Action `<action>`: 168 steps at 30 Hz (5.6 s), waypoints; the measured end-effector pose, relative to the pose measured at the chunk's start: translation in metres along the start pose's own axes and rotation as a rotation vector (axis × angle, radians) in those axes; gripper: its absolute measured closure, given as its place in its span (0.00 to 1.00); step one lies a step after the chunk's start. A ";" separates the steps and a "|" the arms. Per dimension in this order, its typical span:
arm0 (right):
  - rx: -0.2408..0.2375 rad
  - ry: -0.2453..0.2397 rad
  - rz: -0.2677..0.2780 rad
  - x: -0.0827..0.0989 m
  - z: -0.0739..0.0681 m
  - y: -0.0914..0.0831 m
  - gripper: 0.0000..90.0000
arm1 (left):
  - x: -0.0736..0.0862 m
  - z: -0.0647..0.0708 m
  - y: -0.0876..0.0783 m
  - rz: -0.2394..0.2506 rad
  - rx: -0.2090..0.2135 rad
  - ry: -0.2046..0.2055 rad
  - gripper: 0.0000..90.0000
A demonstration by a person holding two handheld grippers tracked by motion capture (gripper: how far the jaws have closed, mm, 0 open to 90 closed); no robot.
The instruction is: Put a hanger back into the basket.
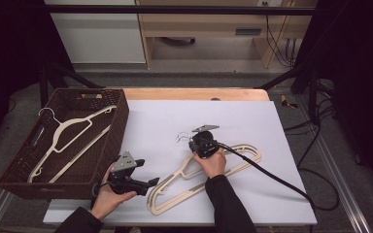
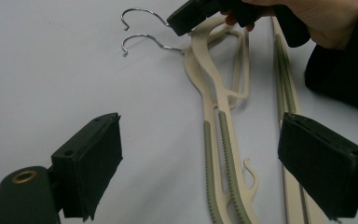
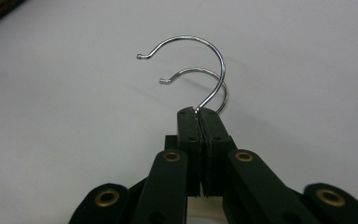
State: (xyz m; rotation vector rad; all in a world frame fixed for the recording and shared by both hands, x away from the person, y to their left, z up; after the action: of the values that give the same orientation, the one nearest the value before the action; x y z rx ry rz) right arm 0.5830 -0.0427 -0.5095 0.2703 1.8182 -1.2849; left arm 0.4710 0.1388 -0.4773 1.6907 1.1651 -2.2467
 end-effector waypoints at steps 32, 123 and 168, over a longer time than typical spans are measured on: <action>-0.081 -0.009 0.225 -0.012 -0.008 -0.080 0.99 | -0.052 0.040 0.097 -0.111 0.164 -0.046 0.54; -0.031 -0.015 0.397 0.041 0.070 -0.185 0.07 | -0.137 -0.083 -0.134 0.183 -0.051 0.011 0.95; -0.014 -0.031 0.381 0.043 0.073 -0.182 0.05 | -0.026 -0.223 -0.207 0.055 -0.240 -0.200 0.95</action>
State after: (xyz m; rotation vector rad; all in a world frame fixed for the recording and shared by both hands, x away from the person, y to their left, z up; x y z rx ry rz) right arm 0.4846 -0.1980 -0.4280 0.5569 1.6501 -1.0018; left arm 0.5519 0.4130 -0.3697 1.3594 1.2635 -2.0886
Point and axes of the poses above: each handheld gripper's, and its own axes: y roughly forward along the jaws, x roughly out of its underside, z roughly to its right, the point moved 8 cm from there along y, roughly forward along the jaws, and after that the axes turned 2 degrees about z, right-handed, at the moved point
